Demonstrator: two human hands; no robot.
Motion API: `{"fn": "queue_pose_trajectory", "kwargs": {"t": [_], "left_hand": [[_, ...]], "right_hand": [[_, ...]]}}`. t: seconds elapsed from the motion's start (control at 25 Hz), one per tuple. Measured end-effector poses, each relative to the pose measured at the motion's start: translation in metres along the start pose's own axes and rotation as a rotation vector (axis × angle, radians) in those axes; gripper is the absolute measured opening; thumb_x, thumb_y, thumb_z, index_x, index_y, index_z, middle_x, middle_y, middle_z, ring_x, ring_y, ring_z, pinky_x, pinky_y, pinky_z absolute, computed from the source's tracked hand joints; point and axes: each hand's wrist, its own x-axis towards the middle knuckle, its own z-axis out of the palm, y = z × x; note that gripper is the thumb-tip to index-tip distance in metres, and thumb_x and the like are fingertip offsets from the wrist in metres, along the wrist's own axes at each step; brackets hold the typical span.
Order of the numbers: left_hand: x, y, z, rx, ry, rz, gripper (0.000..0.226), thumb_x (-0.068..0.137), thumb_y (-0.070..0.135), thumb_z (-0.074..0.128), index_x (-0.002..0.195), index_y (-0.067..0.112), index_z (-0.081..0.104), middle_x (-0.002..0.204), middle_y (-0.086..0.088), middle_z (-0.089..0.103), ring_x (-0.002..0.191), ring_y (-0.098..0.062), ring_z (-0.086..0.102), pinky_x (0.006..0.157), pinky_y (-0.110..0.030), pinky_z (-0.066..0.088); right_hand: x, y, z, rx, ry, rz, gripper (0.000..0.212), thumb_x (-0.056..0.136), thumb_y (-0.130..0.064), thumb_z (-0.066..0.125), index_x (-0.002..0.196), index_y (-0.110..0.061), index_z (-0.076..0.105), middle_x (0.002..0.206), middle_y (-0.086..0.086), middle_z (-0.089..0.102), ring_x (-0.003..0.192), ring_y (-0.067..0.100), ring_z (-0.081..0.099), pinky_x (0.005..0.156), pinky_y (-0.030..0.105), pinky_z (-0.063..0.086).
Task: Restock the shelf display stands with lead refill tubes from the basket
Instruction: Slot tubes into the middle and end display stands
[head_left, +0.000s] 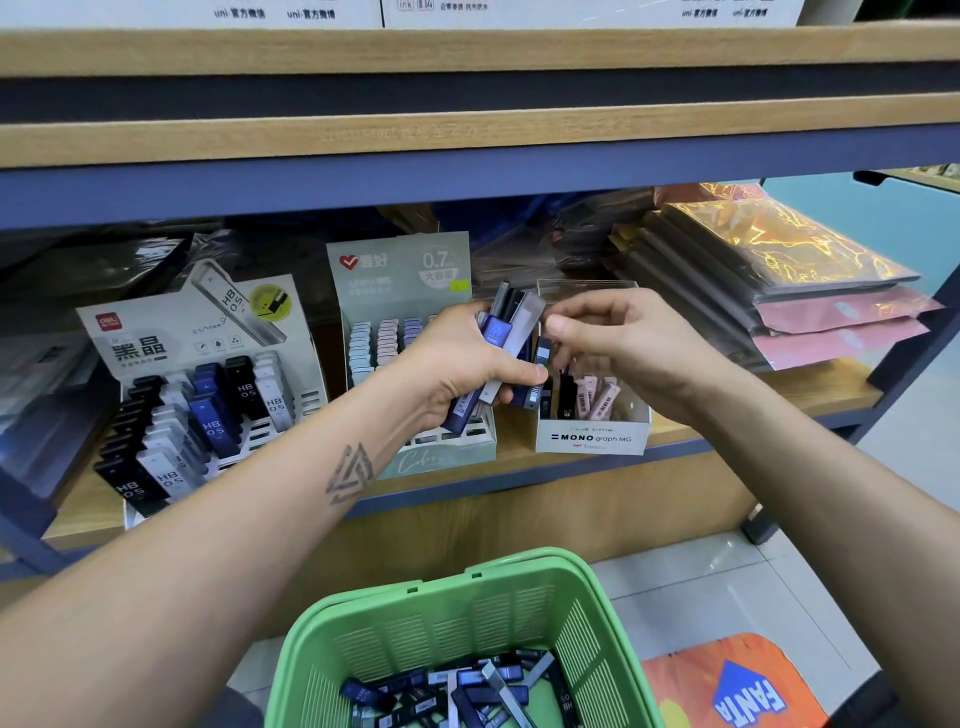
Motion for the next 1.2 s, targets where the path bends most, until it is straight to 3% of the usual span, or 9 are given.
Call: {"fn": "queue_pose_trajectory", "kwargs": {"t": [0.12, 0.24, 0.32, 0.48, 0.64, 0.88, 1.0, 1.12, 1.2], "left_hand": [[-0.002, 0.001, 0.003, 0.005, -0.011, 0.001, 0.036, 0.067, -0.003, 0.088, 0.092, 0.008, 0.064, 0.076, -0.01, 0.071, 0.068, -0.031, 0.066, 0.06, -0.035, 0.056], [0.0, 0.002, 0.0, -0.039, 0.022, -0.031, 0.023, 0.074, 0.0, 0.084, 0.084, 0.005, 0.064, 0.075, -0.014, 0.071, 0.054, -0.023, 0.061, 0.05, -0.028, 0.051], [0.003, 0.005, -0.007, -0.064, 0.052, -0.069, 0.012, 0.079, -0.002, 0.077, 0.082, 0.001, 0.065, 0.085, -0.022, 0.073, 0.049, -0.019, 0.056, 0.049, -0.025, 0.047], [0.004, 0.007, -0.009, -0.072, 0.042, -0.111, 0.009, 0.081, -0.003, 0.074, 0.083, -0.002, 0.065, 0.086, -0.025, 0.074, 0.047, -0.017, 0.056, 0.051, -0.026, 0.046], [0.004, 0.006, -0.007, -0.048, 0.038, -0.11, 0.022, 0.08, -0.003, 0.076, 0.098, -0.007, 0.065, 0.087, -0.024, 0.074, 0.045, -0.016, 0.056, 0.048, -0.026, 0.047], [0.006, 0.002, -0.01, -0.057, 0.022, -0.099, 0.024, 0.079, -0.003, 0.076, 0.099, -0.008, 0.064, 0.085, -0.024, 0.074, 0.046, -0.018, 0.056, 0.054, -0.028, 0.047], [0.006, 0.002, -0.009, -0.057, 0.018, -0.093, 0.02, 0.079, -0.004, 0.076, 0.095, -0.006, 0.064, 0.085, -0.024, 0.074, 0.046, -0.018, 0.055, 0.052, -0.027, 0.047], [0.005, 0.002, -0.01, -0.058, 0.016, -0.096, 0.02, 0.078, -0.005, 0.076, 0.094, -0.005, 0.063, 0.086, -0.025, 0.074, 0.046, -0.018, 0.056, 0.052, -0.028, 0.048], [0.004, 0.002, -0.009, -0.049, 0.016, -0.102, 0.021, 0.078, -0.005, 0.077, 0.094, -0.005, 0.064, 0.086, -0.025, 0.074, 0.047, -0.019, 0.056, 0.052, -0.028, 0.049]], "right_hand": [[0.001, 0.0, 0.005, -0.051, -0.025, -0.007, 0.019, 0.082, -0.003, 0.08, 0.1, -0.005, 0.074, 0.087, 0.012, 0.075, 0.079, 0.023, 0.073, 0.075, 0.032, 0.058], [0.002, -0.002, -0.011, -0.036, 0.069, 0.014, 0.018, 0.078, 0.004, 0.081, 0.092, -0.005, 0.074, 0.081, 0.012, 0.074, 0.077, 0.024, 0.074, 0.075, 0.034, 0.06], [0.005, -0.002, -0.018, -0.234, 0.132, -0.009, 0.018, 0.077, 0.001, 0.083, 0.089, -0.009, 0.076, 0.08, 0.008, 0.075, 0.078, 0.021, 0.074, 0.077, 0.034, 0.062], [0.006, 0.007, -0.005, -0.753, 0.094, -0.068, 0.016, 0.082, -0.009, 0.082, 0.088, -0.022, 0.075, 0.08, -0.01, 0.07, 0.076, 0.002, 0.066, 0.07, 0.016, 0.053], [0.01, 0.02, 0.007, -0.884, 0.05, -0.114, 0.012, 0.083, -0.015, 0.081, 0.088, -0.025, 0.076, 0.081, -0.01, 0.069, 0.078, 0.01, 0.067, 0.078, 0.031, 0.055], [0.011, 0.045, 0.022, -1.06, 0.088, -0.237, 0.004, 0.085, -0.022, 0.079, 0.089, -0.022, 0.079, 0.095, -0.004, 0.066, 0.093, 0.021, 0.056, 0.079, 0.037, 0.048], [0.01, 0.042, 0.019, -1.003, 0.107, -0.266, 0.009, 0.089, -0.025, 0.075, 0.091, -0.019, 0.081, 0.101, -0.002, 0.066, 0.098, 0.021, 0.055, 0.082, 0.04, 0.048], [0.01, 0.027, -0.006, -0.781, 0.268, -0.13, 0.013, 0.093, -0.021, 0.07, 0.095, -0.014, 0.08, 0.096, 0.0, 0.072, 0.088, 0.017, 0.063, 0.08, 0.032, 0.05], [0.007, 0.029, -0.025, -0.824, 0.297, -0.032, 0.01, 0.091, -0.017, 0.071, 0.095, -0.014, 0.079, 0.094, 0.004, 0.075, 0.088, 0.021, 0.068, 0.084, 0.034, 0.054]]}}
